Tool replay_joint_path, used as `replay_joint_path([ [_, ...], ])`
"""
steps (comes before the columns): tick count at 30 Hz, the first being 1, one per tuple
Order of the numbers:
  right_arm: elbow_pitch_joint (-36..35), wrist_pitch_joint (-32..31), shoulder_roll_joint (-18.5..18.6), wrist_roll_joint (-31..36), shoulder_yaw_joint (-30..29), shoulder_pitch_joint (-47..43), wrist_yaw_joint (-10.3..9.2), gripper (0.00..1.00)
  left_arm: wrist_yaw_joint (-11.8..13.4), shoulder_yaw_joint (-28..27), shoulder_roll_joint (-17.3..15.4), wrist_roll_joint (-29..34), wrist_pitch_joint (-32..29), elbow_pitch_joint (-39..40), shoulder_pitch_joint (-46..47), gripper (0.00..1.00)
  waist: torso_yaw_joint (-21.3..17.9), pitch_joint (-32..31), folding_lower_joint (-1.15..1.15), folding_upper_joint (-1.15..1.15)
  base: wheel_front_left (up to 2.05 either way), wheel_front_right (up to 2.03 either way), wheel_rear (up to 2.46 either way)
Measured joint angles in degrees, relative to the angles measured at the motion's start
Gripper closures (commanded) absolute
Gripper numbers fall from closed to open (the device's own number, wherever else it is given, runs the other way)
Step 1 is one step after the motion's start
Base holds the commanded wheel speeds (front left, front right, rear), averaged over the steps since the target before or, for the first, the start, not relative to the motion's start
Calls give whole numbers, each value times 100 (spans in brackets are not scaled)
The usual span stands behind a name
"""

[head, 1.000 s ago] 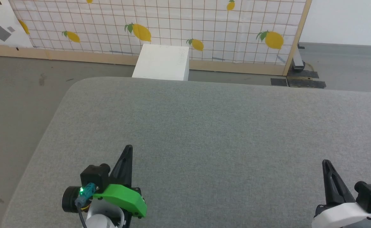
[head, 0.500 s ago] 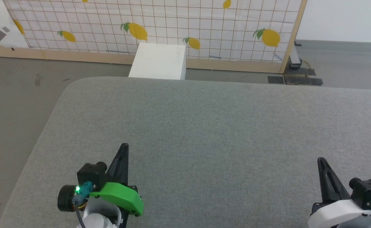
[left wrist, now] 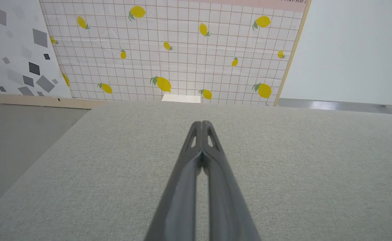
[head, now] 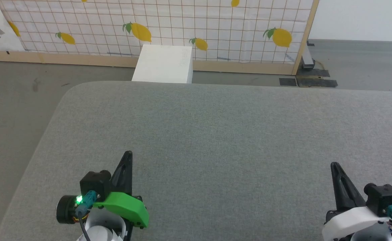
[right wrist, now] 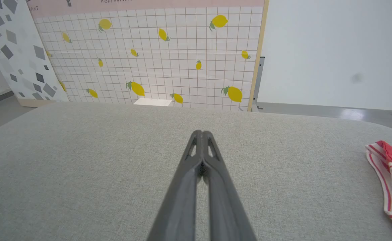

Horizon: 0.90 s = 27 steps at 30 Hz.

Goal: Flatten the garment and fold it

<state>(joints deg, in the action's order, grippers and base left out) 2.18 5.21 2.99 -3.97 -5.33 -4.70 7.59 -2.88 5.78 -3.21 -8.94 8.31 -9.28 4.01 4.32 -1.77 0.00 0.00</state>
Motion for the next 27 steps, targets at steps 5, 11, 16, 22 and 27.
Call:
replay_joint_path([
  [5, -12, -43, 0, 10, 37, 2, 0, 100, 40, -44, 0, 60, -67, 60, -50, 100, -32, 13, 0, 0, 0, 0, 0],
  [11, -31, -92, 0, 45, 87, 28, 0, 100, 52, -99, 0, 109, -127, 136, -54, 100, -68, 28, 0, 0, 0, 0, 0],
  [16, -45, -121, 0, 64, 129, 87, 0, 100, 78, -141, 1, 164, -215, 225, -70, 100, -105, 43, 0, 0, 0, 0, 0],
  [22, -67, -170, 0, 100, 171, 116, 0, 100, 101, -181, 1, 292, -271, 293, -113, 100, -144, 59, 0, 0, 0, 0, 0],
  [27, -76, -219, 0, 120, 204, 124, 0, 100, 119, -223, 1, 345, -327, 361, -136, 100, -174, 71, 0, 0, 0, 0, 0],
])
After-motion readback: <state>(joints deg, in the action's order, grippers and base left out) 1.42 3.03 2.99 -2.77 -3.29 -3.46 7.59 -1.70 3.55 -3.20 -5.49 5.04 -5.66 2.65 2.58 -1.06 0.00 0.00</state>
